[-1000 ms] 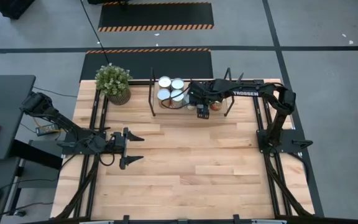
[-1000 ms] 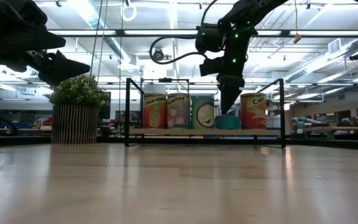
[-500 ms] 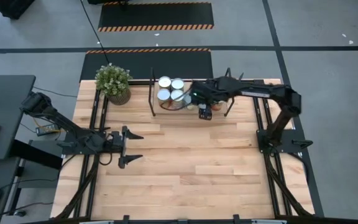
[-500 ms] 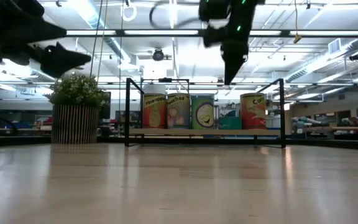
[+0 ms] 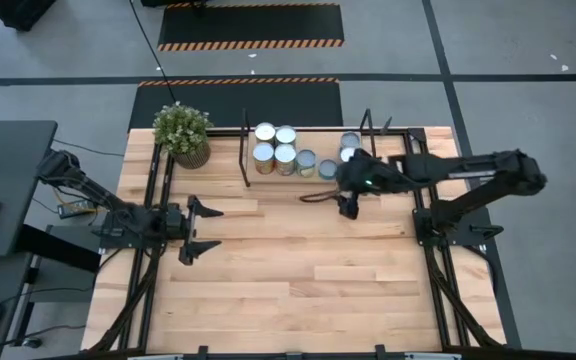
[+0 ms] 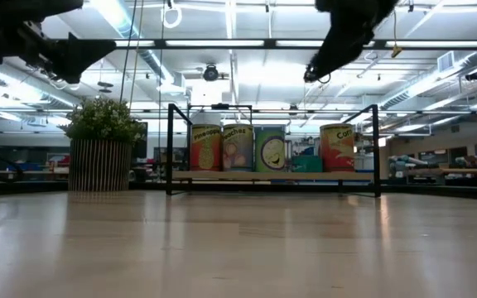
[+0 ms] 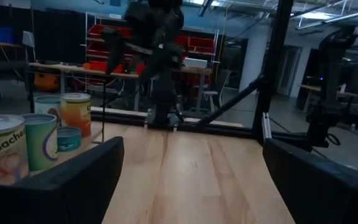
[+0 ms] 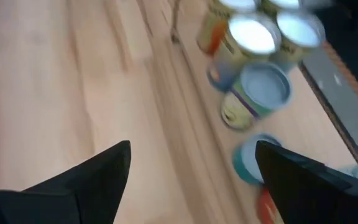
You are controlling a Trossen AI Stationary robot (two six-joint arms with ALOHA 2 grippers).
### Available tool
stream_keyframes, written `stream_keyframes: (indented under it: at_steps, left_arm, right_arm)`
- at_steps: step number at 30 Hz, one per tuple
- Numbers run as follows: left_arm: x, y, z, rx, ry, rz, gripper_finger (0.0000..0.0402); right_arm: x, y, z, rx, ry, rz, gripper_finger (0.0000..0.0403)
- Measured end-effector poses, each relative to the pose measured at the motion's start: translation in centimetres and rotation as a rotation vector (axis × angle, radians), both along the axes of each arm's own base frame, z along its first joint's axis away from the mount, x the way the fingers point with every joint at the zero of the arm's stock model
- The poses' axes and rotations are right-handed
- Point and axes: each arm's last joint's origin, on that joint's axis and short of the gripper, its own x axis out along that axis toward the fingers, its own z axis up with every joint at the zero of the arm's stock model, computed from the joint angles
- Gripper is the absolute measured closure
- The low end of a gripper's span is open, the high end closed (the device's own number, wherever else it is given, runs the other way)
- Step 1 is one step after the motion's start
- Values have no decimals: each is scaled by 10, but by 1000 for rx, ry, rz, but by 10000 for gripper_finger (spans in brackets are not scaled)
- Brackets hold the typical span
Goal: Pick and place cans onto a shelf
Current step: Return to Home Position
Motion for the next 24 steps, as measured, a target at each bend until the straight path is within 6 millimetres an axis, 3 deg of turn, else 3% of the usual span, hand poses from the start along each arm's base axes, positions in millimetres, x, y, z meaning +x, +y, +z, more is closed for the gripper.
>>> stream_keyframes:
  at_steps: [9, 24]
  left_arm:
    - [-4, 14, 8, 9, -62, 98, 60]
    - [-18, 46, 13, 24, -116, 250, 231]
  right_arm:
    - [-41, 18, -29, -19, -332, 48, 51]
    - [-105, 15, -67, -15, -687, 80, 54]
